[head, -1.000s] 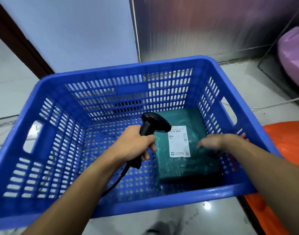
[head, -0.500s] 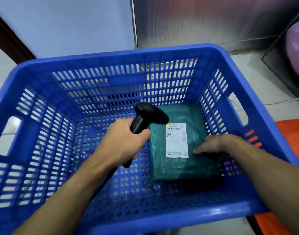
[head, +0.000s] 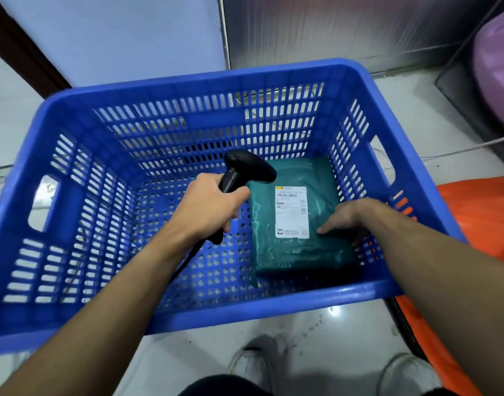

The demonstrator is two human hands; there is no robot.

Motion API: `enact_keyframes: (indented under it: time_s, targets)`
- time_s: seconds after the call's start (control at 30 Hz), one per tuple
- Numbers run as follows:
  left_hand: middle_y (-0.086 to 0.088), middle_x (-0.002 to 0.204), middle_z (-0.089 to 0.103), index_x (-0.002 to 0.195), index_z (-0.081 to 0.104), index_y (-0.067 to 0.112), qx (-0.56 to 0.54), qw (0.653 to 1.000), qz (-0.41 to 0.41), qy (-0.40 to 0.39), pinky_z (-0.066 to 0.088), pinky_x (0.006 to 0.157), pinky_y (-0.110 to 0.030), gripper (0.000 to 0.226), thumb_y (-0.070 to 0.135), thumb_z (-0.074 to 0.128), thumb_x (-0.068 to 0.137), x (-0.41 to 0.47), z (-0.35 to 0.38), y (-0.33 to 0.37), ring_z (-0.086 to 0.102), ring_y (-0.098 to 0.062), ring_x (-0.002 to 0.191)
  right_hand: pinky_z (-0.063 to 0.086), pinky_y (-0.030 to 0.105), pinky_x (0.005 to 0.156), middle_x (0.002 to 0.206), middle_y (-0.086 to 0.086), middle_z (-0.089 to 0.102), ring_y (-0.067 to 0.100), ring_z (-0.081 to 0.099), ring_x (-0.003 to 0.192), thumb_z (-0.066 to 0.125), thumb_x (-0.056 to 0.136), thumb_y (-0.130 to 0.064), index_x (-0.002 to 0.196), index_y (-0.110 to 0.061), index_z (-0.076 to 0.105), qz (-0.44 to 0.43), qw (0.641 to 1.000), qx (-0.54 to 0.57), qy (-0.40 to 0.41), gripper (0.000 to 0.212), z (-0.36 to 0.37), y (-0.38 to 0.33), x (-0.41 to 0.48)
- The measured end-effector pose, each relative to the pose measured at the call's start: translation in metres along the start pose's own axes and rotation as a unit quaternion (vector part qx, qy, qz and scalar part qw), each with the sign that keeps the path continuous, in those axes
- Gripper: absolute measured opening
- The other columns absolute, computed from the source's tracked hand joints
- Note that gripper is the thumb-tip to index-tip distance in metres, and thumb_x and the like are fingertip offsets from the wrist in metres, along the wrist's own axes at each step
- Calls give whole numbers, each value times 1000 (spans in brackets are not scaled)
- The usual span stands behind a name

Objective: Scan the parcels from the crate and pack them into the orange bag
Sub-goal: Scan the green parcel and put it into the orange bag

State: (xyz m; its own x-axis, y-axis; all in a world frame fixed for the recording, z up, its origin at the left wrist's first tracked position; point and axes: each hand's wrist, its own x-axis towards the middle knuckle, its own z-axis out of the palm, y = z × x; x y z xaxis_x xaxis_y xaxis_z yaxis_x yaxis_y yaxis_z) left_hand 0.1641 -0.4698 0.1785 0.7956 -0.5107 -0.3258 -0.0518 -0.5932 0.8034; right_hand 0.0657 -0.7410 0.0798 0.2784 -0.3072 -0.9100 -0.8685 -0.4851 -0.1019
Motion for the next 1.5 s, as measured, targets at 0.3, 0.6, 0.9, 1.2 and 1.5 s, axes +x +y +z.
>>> enact_keyframes:
  time_s: [0.3, 0.6, 0.9, 1.2, 1.5]
  targets:
    - [-11, 58, 63, 74, 59, 4, -12, 1000, 21, 19, 51, 50, -32, 24, 20, 65, 91, 0, -2, 3, 57, -20, 43, 59, 43, 77, 125, 19, 63, 37, 63, 110, 76, 93, -36, 119, -4, 57, -1, 1000, 7, 0, 45, 1, 2, 7]
    - [-11, 63, 64, 76, 56, 7, -9, 1000, 19, -1, 52, 51, -33, 21, 19, 65, 91, 0, -1, 2, 57, -20, 45, 57, 41, 74, 126, 19, 63, 35, 61, 104, 75, 94, -34, 121, -3, 57, -6, 1000, 17, -1, 45, 1, 3, 10]
    - [-26, 68, 65, 73, 57, 7, -13, 1000, 20, -3, 52, 53, -33, 24, 21, 65, 91, 0, -1, 2, 56, -21, 47, 58, 41, 72, 126, 22, 64, 38, 65, 106, 76, 92, -37, 128, -2, 57, 1, 1000, 14, -13, 53, 0, 5, 16]
    - [-15, 61, 63, 73, 57, 7, 6, 1000, 13, -2, 53, 52, -32, 23, 20, 64, 90, 1, -1, 2, 56, -19, 45, 60, 42, 73, 128, 22, 63, 40, 65, 115, 77, 91, -38, 129, -4, 56, 5, 1000, 16, -8, 56, -1, 5, 21]
    - [-9, 60, 62, 74, 56, 8, 18, 1000, 7, 1, 54, 53, -32, 23, 21, 64, 91, 2, -1, 3, 56, -18, 44, 59, 44, 84, 131, 21, 62, 38, 63, 118, 76, 92, -37, 133, -5, 54, 5, 1000, 24, -11, 56, -2, 5, 23]
